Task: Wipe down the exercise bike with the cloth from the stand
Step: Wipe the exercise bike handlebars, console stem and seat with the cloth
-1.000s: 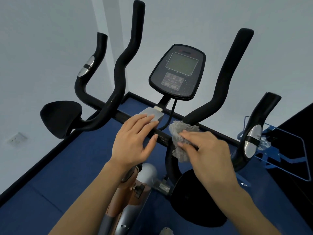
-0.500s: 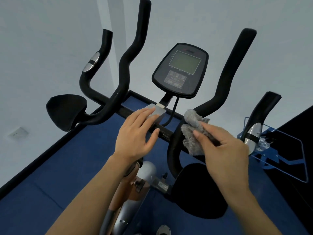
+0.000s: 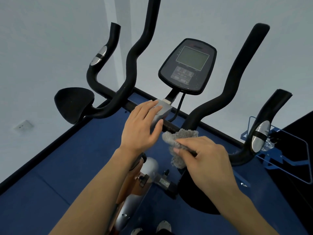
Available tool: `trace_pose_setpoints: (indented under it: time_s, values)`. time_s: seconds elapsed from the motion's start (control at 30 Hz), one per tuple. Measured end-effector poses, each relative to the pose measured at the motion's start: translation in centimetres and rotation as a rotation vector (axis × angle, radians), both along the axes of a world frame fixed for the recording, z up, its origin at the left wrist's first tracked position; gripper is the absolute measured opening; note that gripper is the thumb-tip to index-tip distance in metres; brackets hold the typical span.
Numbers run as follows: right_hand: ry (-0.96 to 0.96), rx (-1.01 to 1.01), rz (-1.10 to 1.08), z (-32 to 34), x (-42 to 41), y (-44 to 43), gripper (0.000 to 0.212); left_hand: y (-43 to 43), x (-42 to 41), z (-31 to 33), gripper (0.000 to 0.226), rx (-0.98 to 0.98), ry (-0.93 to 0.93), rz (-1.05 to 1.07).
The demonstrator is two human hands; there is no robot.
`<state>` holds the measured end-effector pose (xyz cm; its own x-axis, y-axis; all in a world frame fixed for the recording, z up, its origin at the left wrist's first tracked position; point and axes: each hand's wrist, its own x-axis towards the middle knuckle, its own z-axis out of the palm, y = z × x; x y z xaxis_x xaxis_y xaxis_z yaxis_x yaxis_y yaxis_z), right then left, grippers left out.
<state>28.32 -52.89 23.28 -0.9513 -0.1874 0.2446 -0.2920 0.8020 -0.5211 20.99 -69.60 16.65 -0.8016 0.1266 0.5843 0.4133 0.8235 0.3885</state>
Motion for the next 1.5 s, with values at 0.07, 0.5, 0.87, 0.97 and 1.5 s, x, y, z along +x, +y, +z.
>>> trace_pose_setpoints:
  time_s: [0.07, 0.5, 0.87, 0.97, 1.5]
  values:
    - [-0.058, 0.069, 0.010, 0.5, 0.3, -0.2, 0.015, 0.0, -0.1, 0.0, 0.039, -0.006, 0.008, -0.001]
    - [0.028, -0.355, -0.160, 2.1, -0.9, 1.0, 0.030, 0.0, 0.3, 0.5, 0.041, 0.065, -0.046, 0.050]
    - [0.061, 0.108, 0.031, 0.2, -6.9, -3.0, 0.017, -1.6, -0.7, -0.9, 0.039, 0.224, -0.058, 0.070]
    - [0.070, 0.260, 0.042, -0.9, -6.8, -3.6, 0.016, -1.6, -0.7, -0.9, 0.039, 0.215, -0.034, 0.067]
    - [0.241, 0.391, 0.046, -1.7, -6.4, -3.8, 0.020, -1.8, -0.6, -0.9, 0.040, 0.187, -0.029, 0.046]
